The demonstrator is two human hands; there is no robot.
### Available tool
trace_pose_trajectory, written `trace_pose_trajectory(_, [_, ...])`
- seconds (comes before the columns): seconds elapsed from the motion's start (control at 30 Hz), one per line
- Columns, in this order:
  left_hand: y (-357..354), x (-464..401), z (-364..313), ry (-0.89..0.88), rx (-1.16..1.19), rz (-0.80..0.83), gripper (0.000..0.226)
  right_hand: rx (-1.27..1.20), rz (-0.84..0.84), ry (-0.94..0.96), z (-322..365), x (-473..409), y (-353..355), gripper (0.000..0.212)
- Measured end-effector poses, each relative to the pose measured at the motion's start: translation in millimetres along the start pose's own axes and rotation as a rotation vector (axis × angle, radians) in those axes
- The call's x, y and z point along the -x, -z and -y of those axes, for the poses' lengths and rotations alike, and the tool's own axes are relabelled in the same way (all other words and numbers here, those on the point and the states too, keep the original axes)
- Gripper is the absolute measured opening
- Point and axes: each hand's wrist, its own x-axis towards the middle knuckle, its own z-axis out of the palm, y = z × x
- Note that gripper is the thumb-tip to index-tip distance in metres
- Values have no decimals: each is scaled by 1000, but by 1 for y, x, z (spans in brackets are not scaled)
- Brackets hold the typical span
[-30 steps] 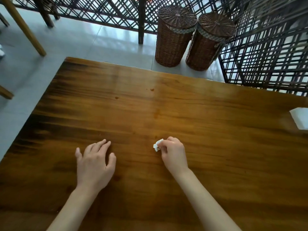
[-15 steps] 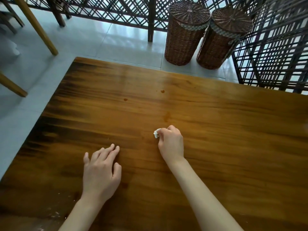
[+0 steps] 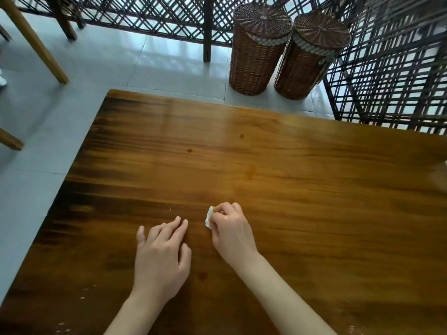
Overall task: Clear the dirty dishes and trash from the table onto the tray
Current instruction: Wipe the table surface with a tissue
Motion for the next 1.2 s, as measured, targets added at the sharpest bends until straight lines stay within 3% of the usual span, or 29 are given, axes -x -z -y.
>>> trace_pose_trajectory(0.17, [5, -6, 2, 9, 30, -4, 36, 66, 35, -19, 0, -11, -1, 14])
trace_pose_trajectory(0.3, [6, -17, 0, 19, 78, -36, 33, 45, -40, -37, -6, -17, 4, 14])
trace_pose_trajectory(0.53, [8, -40, -2, 20, 69, -39, 39, 105, -181, -284, -83, -73, 32, 20])
trace_pose_trajectory(0.7, [3, -50, 3, 56, 45, -86, 38, 87, -252, -364, -97, -110, 37, 18])
trace_pose_trajectory(0.83, [-2, -56, 3, 56, 50, -145, 39, 101, -269, -301, -86, -104, 29, 19])
trace_pose_trajectory(1.13, [-4, -61, -6, 50, 79, -139, 42, -46, -105, -82, -61, -77, 20, 20])
trace_pose_trajectory(1.2, [-5, -61, -4, 55, 79, -137, 42, -90, -152, -76, -61, -71, 23, 23])
